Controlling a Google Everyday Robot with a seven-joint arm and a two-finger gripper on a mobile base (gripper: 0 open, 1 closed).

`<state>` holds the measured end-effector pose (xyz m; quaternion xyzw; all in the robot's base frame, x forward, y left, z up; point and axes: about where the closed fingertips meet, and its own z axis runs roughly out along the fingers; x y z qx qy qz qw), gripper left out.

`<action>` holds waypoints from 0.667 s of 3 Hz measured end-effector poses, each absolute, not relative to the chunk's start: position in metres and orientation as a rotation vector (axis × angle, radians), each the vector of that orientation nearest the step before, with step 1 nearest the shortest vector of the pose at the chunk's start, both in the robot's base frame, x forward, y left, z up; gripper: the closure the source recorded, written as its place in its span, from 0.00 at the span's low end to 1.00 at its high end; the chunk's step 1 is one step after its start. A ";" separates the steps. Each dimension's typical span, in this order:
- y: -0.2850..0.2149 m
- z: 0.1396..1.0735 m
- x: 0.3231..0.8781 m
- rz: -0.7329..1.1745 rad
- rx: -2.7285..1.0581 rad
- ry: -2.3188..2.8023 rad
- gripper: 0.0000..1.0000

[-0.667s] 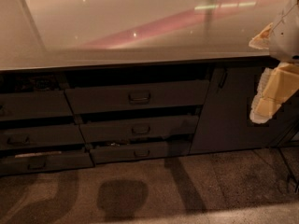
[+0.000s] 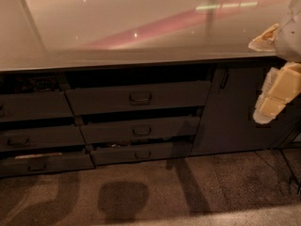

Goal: Open top drawer

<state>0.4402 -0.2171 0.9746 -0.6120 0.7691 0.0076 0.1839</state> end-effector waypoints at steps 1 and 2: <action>-0.223 0.970 0.445 0.242 -1.730 2.041 0.00; -0.218 0.972 0.447 0.341 -1.729 1.985 0.00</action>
Offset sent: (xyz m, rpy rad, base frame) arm 0.0024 -0.0044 -0.0015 0.3061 0.0824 0.1613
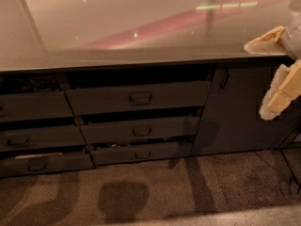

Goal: Open top drawer

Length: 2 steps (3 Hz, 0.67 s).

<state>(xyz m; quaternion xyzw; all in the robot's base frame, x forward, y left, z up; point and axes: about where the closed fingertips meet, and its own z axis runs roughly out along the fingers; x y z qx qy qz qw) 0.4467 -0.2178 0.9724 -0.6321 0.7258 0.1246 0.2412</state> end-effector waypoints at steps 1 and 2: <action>-0.218 0.972 0.447 0.341 -1.729 1.985 0.00; -0.216 0.976 0.451 0.325 -1.707 1.972 0.00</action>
Offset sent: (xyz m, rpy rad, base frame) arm 0.0032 0.0000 0.0078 0.0170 -0.0334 -0.0188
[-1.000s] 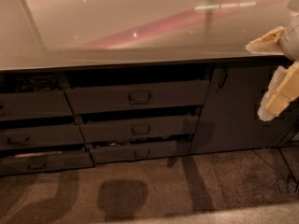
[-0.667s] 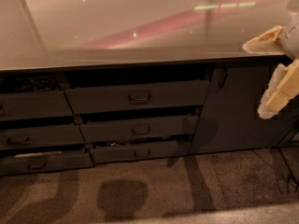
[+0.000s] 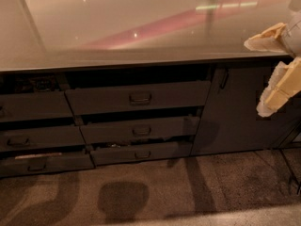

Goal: Open top drawer

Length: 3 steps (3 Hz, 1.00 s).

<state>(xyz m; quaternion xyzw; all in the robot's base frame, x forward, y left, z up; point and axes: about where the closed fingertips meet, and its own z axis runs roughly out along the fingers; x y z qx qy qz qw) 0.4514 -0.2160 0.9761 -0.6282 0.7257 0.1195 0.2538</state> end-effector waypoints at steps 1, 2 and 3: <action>-0.224 0.936 0.486 0.435 -1.611 2.020 0.00; -0.238 0.873 0.525 0.615 -1.519 2.081 0.00; -0.238 0.851 0.533 0.654 -1.510 2.094 0.00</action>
Offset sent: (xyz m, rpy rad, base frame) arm 0.1189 -0.0418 -0.1772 0.2801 0.3381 -0.1425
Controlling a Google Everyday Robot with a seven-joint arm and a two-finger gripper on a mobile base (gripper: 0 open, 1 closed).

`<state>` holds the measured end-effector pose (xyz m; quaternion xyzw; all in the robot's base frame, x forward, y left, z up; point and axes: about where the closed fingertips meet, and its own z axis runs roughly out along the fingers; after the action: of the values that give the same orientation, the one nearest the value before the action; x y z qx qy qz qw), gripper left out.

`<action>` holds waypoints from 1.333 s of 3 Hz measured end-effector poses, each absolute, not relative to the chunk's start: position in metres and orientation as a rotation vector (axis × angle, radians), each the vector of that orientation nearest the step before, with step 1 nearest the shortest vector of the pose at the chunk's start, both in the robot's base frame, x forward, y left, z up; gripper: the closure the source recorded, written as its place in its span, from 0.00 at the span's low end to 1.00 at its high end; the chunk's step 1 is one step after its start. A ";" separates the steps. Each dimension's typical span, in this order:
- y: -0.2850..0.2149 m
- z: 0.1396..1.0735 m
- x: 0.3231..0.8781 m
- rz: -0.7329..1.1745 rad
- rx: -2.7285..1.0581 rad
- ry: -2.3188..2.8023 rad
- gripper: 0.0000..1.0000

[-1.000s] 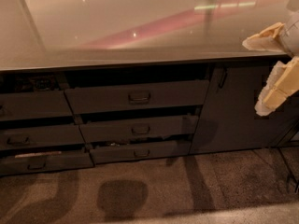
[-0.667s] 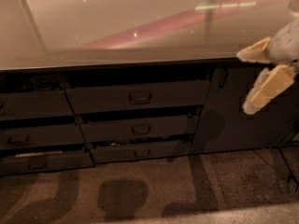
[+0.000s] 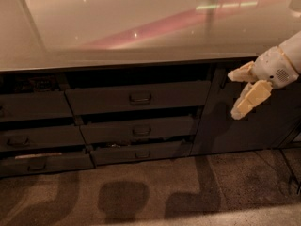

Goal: Open top drawer

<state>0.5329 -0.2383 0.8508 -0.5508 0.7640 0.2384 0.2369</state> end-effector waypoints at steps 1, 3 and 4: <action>-0.238 0.852 0.533 0.651 -1.510 2.093 0.00; -0.210 0.856 0.538 0.464 -1.547 2.167 0.00; -0.197 0.858 0.530 0.188 -1.587 2.228 0.00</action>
Offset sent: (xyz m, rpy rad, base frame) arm -0.0005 0.0019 0.0003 -0.0580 0.0158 -0.0215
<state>0.5302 -0.1974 0.8580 -0.5673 0.7964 0.0674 0.1984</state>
